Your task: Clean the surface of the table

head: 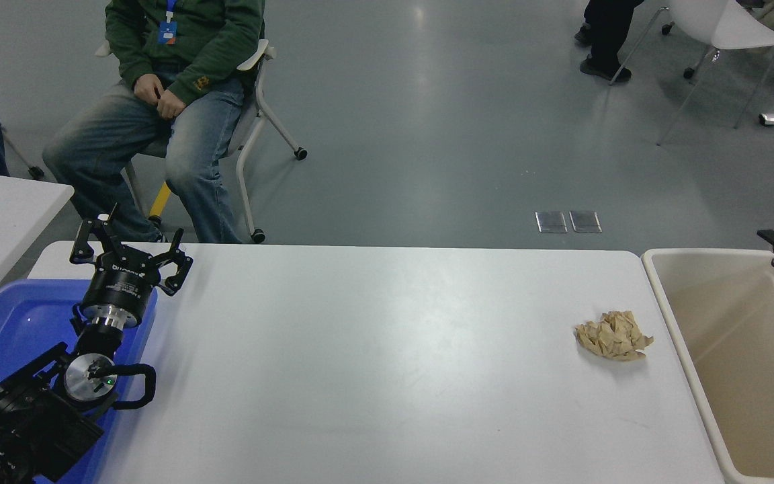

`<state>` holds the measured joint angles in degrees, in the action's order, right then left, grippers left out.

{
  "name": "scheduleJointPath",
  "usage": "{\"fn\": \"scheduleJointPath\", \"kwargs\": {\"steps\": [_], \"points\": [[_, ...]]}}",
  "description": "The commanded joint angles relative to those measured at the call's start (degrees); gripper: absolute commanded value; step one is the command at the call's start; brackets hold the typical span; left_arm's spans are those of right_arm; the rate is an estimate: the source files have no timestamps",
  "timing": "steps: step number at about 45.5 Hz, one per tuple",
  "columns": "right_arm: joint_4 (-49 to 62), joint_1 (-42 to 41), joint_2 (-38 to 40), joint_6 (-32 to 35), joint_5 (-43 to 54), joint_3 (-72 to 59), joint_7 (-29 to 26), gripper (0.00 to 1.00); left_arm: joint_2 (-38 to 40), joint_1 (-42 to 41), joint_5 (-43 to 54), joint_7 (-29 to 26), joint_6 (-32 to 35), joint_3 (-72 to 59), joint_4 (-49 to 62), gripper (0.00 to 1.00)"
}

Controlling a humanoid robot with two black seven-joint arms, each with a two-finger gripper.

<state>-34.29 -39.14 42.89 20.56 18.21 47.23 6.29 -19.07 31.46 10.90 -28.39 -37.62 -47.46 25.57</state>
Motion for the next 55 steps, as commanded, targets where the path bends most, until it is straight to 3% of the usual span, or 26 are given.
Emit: {"fn": "scheduleJointPath", "kwargs": {"steps": [1,15,28,41,55], "points": [[-6.31,4.69,-0.09,0.1,-7.22,5.15,0.21,1.0,0.0,0.0,0.0,0.0,0.0,0.0,0.0,1.0],[-6.49,8.64,-1.4,4.31,-18.65,5.24,0.74,1.0,0.0,0.0,0.0,0.0,0.0,0.0,0.0,1.0],[-4.91,9.79,-6.76,5.02,-18.91,5.07,7.51,1.0,0.0,0.0,0.0,0.0,0.0,0.0,0.0,1.0],[-0.34,9.61,-12.92,5.11,-18.83,5.07,8.65,1.0,0.0,0.0,0.0,0.0,0.0,0.0,0.0,1.0],[0.98,10.4,-15.03,4.49,-18.39,4.19,16.73,1.0,0.0,0.0,0.0,0.0,0.0,0.0,0.0,1.0]]}}
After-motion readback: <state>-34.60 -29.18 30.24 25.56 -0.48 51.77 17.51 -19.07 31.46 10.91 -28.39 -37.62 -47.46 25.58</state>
